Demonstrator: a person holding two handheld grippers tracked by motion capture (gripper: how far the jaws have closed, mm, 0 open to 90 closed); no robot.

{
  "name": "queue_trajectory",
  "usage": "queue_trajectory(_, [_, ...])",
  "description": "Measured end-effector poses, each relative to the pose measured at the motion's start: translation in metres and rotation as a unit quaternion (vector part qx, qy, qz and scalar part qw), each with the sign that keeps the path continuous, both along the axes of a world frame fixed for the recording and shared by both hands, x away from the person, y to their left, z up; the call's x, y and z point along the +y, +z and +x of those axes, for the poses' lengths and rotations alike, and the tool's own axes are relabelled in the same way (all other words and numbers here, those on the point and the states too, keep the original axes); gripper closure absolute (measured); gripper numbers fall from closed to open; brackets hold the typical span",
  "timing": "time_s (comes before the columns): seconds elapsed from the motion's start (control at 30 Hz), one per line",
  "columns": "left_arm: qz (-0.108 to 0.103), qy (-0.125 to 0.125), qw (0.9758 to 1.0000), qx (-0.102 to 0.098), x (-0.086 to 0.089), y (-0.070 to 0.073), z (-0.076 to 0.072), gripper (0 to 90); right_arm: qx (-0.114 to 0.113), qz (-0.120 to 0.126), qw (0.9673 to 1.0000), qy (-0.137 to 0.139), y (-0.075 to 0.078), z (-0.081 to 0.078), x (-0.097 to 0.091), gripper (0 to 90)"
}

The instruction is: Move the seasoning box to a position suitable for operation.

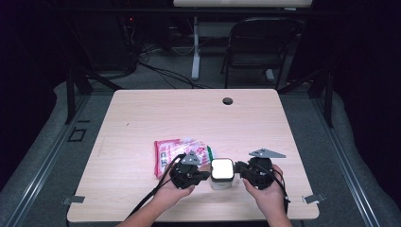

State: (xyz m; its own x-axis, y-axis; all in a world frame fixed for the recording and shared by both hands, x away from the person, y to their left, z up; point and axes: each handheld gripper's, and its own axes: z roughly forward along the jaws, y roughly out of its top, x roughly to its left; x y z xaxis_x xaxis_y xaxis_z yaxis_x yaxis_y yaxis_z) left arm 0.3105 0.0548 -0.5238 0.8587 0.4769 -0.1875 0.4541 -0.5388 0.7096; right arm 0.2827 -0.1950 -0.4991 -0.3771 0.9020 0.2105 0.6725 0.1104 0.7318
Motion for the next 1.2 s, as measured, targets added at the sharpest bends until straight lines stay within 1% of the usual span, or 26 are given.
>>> queue_trajectory(0.03, [0.000,-0.002,1.0000,0.003,0.0006,0.0006,0.0003,90.0,0.000,0.000,1.0000,0.000,0.0000,-0.0002,0.0001,83.2])
queue_trajectory(0.13, [-0.005,0.000,1.0000,0.004,0.0008,0.0009,0.0001,90.0,-0.001,-0.003,1.0000,-0.001,0.0000,-0.0008,0.0001,83.2])
queue_trajectory(0.2, [-0.007,-0.001,1.0000,0.006,0.0013,0.0013,0.0003,90.0,-0.005,-0.001,1.0000,-0.002,-0.0007,-0.0009,0.0005,83.2])
queue_trajectory(0.33, [-0.013,0.002,0.9999,0.010,0.0020,0.0021,0.0002,90.0,-0.006,0.003,1.0000,-0.003,-0.0010,-0.0015,0.0008,83.2])
queue_trajectory(0.63, [-0.015,0.000,0.9999,0.005,0.0032,0.0056,0.0000,90.0,-0.004,0.006,1.0000,-0.003,-0.0013,-0.0022,0.0001,83.2])
queue_trajectory(0.7, [-0.019,0.001,0.9998,0.005,0.0029,0.0065,-0.0005,90.0,-0.003,0.007,1.0000,-0.005,-0.0013,-0.0023,-0.0001,83.2])
queue_trajectory(0.8, [-0.015,0.002,0.9999,0.001,0.0023,0.0067,-0.0010,90.0,-0.002,0.009,0.9999,-0.005,-0.0014,-0.0022,-0.0004,83.2])
queue_trajectory(0.83, [-0.008,0.001,1.0000,-0.001,0.0020,0.0061,-0.0008,90.0,-0.004,0.012,0.9999,-0.007,-0.0019,-0.0020,-0.0005,83.2])
queue_trajectory(0.9, [-0.006,0.002,1.0000,-0.002,0.0016,0.0050,-0.0007,90.0,-0.002,0.011,0.9999,-0.007,-0.0018,-0.0020,-0.0009,83.2])
queue_trajectory(0.93, [-0.001,0.001,1.0000,-0.002,0.0014,0.0043,-0.0006,90.0,-0.002,0.012,0.9999,-0.006,-0.0019,-0.0020,-0.0012,83.2])
queue_trajectory(1.07, [0.004,0.002,1.0000,-0.004,-0.0007,0.0018,-0.0017,90.0,-0.003,0.018,0.9998,-0.005,-0.0026,-0.0018,-0.0018,83.2])
queue_trajectory(1.2, [0.000,0.003,1.0000,-0.004,0.0002,0.0033,-0.0019,90.0,-0.003,0.019,0.9998,-0.007,-0.0029,-0.0021,-0.0020,83.2])
